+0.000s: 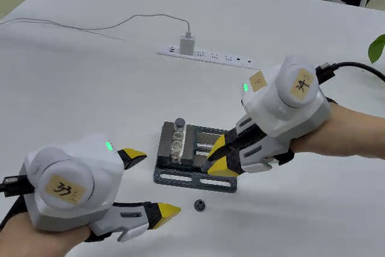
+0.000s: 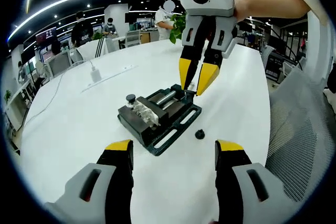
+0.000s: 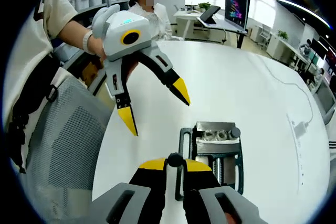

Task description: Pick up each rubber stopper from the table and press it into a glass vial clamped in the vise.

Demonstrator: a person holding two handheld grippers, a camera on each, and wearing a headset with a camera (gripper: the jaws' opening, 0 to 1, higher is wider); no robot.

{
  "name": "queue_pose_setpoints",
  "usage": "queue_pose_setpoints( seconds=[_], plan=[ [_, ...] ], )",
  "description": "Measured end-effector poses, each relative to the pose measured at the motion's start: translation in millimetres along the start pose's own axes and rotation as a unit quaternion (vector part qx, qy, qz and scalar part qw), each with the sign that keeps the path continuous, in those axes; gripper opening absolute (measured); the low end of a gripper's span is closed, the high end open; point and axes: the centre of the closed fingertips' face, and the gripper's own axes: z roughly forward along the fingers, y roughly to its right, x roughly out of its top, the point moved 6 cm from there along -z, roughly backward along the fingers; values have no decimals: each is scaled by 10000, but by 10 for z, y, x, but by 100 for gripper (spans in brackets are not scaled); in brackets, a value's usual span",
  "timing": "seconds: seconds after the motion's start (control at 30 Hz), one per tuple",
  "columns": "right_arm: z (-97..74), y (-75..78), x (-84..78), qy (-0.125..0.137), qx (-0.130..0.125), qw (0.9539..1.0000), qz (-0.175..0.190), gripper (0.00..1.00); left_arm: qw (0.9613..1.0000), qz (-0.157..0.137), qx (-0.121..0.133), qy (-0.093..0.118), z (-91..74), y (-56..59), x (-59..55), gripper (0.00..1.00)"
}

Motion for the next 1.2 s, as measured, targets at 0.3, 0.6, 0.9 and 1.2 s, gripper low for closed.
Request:
queue_pose_setpoints(
  seconds=[0.3,0.6,0.9,1.2],
  plan=[
    [53,220,100,-301,41,9988,-382,7,9997,-45,236,-97,-95,-68,-89,70],
    [109,401,154,-673,142,9948,-754,7,9994,-42,309,-145,-109,-79,-130,80],
    [145,610,258,-998,100,9882,-1161,7,9996,-41,226,-160,-39,-72,-96,83],
    [197,720,330,-1355,226,9766,-1653,7,9996,-70,199,-204,-29,-90,-116,84]
  ],
)
